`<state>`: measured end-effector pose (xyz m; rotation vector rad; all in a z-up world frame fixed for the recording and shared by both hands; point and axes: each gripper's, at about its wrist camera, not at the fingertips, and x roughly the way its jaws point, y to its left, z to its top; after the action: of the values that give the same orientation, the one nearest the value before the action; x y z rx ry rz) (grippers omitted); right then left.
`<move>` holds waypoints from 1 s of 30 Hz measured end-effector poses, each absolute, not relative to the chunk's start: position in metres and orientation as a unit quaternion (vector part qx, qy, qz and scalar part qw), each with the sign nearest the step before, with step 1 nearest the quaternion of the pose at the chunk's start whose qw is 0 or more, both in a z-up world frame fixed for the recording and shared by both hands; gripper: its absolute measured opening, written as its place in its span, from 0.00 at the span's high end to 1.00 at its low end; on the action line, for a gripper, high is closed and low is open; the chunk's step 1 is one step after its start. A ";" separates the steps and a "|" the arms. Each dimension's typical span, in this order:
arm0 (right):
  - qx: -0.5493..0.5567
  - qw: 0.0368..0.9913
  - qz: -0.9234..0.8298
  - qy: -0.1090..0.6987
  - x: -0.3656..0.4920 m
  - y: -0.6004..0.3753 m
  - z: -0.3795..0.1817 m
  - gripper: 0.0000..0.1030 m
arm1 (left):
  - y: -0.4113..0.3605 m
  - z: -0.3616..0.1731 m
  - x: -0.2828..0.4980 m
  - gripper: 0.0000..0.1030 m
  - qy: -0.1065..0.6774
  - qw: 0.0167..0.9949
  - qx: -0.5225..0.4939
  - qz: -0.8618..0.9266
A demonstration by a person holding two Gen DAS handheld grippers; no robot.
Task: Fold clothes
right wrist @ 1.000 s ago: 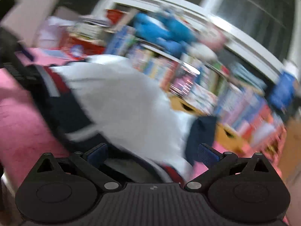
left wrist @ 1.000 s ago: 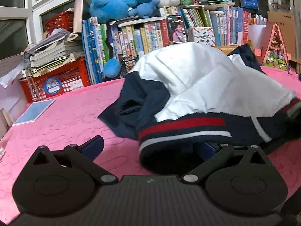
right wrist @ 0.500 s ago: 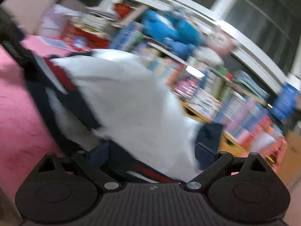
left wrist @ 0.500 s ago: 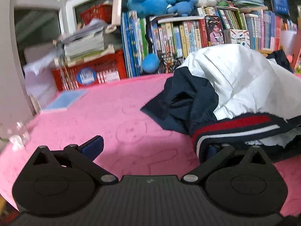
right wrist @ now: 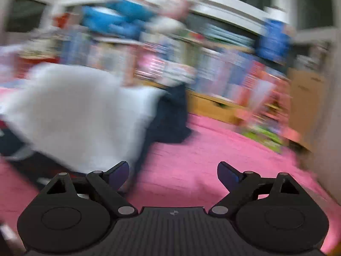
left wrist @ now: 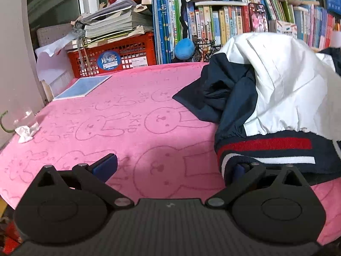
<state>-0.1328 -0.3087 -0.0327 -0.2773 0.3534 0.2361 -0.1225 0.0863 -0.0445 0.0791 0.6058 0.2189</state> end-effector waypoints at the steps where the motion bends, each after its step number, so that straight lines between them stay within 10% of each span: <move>1: -0.145 0.963 0.151 0.169 -0.138 -0.295 -0.033 0.07 | 0.085 -0.045 -0.121 0.00 0.299 0.947 0.042 0.110; 12: -0.172 0.916 0.306 0.192 -0.125 -0.179 -0.048 0.08 | 0.094 -0.051 -0.122 0.00 0.311 0.944 0.000 0.108; 16: -0.120 0.920 0.270 0.258 -0.098 -0.209 -0.049 0.43 | 0.098 -0.053 -0.123 0.00 0.307 0.946 -0.014 0.103; 30: -0.092 0.949 0.113 0.281 -0.103 -0.289 -0.038 0.32 | 0.101 -0.057 -0.126 0.00 0.300 0.948 -0.034 0.097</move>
<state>-0.1027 -0.2888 -0.0383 -0.1863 0.5722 0.2300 -0.1257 0.1006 -0.0571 -0.0701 0.6116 0.1974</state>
